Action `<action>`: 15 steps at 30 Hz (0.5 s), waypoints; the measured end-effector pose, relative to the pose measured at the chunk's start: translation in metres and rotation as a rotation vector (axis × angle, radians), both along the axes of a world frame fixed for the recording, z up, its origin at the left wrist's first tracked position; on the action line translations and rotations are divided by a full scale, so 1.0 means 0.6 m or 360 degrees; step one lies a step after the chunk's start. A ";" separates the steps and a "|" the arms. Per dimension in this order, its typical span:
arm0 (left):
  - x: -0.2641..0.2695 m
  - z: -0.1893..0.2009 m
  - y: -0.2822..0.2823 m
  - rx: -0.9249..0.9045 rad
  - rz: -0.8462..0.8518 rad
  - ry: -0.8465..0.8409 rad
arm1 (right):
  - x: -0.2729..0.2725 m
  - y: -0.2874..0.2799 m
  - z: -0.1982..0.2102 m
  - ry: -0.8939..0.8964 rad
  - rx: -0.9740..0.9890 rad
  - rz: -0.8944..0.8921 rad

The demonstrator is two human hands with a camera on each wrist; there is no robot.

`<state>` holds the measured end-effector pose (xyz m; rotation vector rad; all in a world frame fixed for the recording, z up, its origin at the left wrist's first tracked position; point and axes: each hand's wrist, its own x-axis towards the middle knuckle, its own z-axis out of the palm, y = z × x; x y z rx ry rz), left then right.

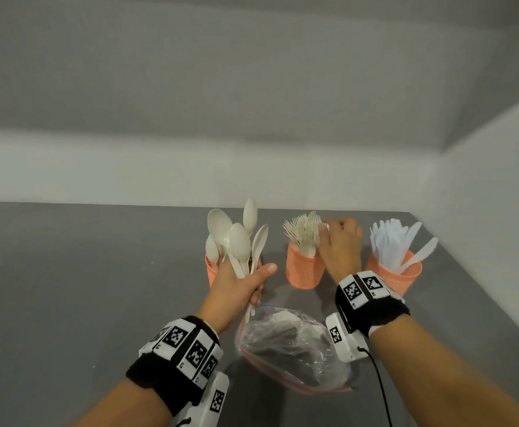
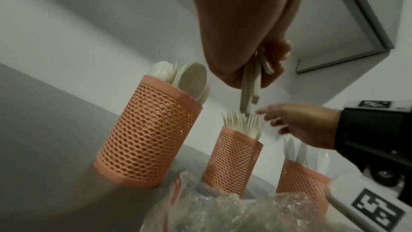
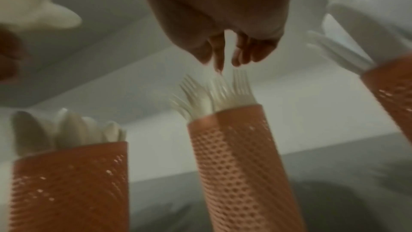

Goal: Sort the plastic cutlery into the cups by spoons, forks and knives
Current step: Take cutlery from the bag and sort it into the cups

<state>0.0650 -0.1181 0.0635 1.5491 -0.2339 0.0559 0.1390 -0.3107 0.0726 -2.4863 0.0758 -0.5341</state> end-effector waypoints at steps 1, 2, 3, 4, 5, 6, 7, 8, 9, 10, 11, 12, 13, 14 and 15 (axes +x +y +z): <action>0.000 0.000 0.001 0.0009 0.0024 -0.0014 | -0.013 0.013 0.010 -0.0166 0.0184 0.0102; 0.000 0.001 0.000 0.0005 0.0035 -0.0015 | -0.028 0.030 0.021 -0.0247 0.0350 0.0237; 0.001 0.003 -0.002 0.0013 0.0050 -0.0019 | -0.044 0.047 0.028 -0.0213 0.0485 0.0406; 0.003 0.004 -0.006 0.0034 0.0064 -0.0050 | -0.058 0.066 0.032 -0.0084 0.0595 0.0579; 0.003 0.007 -0.011 0.0111 0.0074 -0.0112 | -0.072 0.085 0.034 0.0102 0.0676 0.0734; 0.005 0.008 -0.018 0.0222 0.0073 -0.0177 | -0.081 0.101 0.033 0.0280 0.0745 0.0851; 0.007 0.007 -0.025 0.0371 0.0069 -0.0229 | -0.087 0.116 0.029 0.0391 0.0828 0.0900; 0.008 0.007 -0.032 0.0525 0.0064 -0.0258 | -0.090 0.127 0.027 0.0442 0.0933 0.0868; 0.008 0.010 -0.037 0.0666 0.0063 -0.0269 | -0.089 0.133 0.025 0.0471 0.1087 0.0786; 0.007 0.011 -0.040 0.0746 0.0057 -0.0279 | -0.086 0.137 0.026 0.0506 0.1297 0.0695; 0.006 0.009 -0.040 0.0776 0.0028 -0.0294 | -0.082 0.137 0.022 0.0559 0.1552 0.0630; 0.002 0.010 -0.039 0.0786 -0.0022 -0.0326 | -0.079 0.135 0.021 0.0600 0.1817 0.0628; -0.003 0.012 -0.035 0.0807 -0.0081 -0.0352 | -0.076 0.130 0.021 0.0618 0.2027 0.0658; -0.007 0.010 -0.027 0.0838 -0.0138 -0.0354 | -0.074 0.126 0.024 0.0615 0.2148 0.0680; -0.012 0.012 -0.015 0.0860 -0.0168 -0.0354 | -0.070 0.121 0.028 0.0590 0.2201 0.0680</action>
